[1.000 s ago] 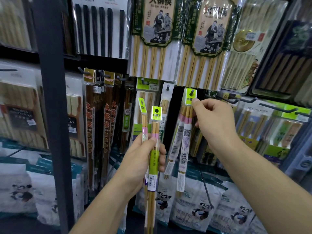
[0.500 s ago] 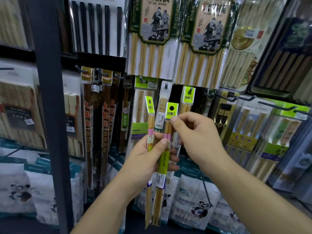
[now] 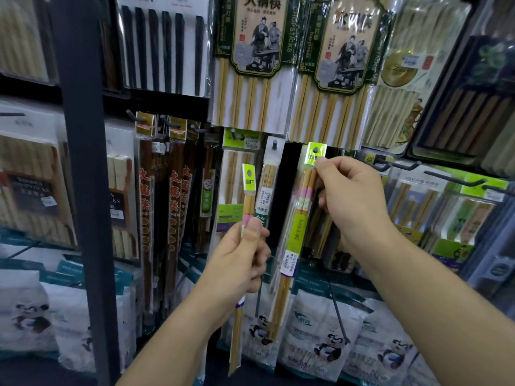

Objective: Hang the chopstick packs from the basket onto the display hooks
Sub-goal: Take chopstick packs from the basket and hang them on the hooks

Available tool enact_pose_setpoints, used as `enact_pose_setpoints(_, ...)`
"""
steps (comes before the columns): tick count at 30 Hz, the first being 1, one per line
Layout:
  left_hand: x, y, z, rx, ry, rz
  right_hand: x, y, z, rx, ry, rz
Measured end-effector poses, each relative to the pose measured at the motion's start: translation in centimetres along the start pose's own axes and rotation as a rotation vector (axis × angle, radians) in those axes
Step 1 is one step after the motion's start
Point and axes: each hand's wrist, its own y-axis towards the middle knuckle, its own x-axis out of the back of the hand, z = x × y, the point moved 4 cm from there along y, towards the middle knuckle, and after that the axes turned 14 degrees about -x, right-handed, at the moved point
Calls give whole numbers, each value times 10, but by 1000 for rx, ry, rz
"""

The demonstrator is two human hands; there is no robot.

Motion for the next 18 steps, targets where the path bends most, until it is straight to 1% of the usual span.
enact_pose_setpoints(7, -2, -1, -4, 79, -94, -11, 0, 5, -9, -14, -42, -17)
enact_pose_setpoints(12, -1, -4, -11, -19, -36, -27, 2, 4, -16, 9, -101, -41)
enact_pose_setpoints(15, -4, -2, -12, -68, -68, -13, 5, -1, -24, 0, -120, -64)
enact_pose_setpoints(18, -4, -1, -12, -99, -57, 20, 6, -10, -31, -12, -125, -34)
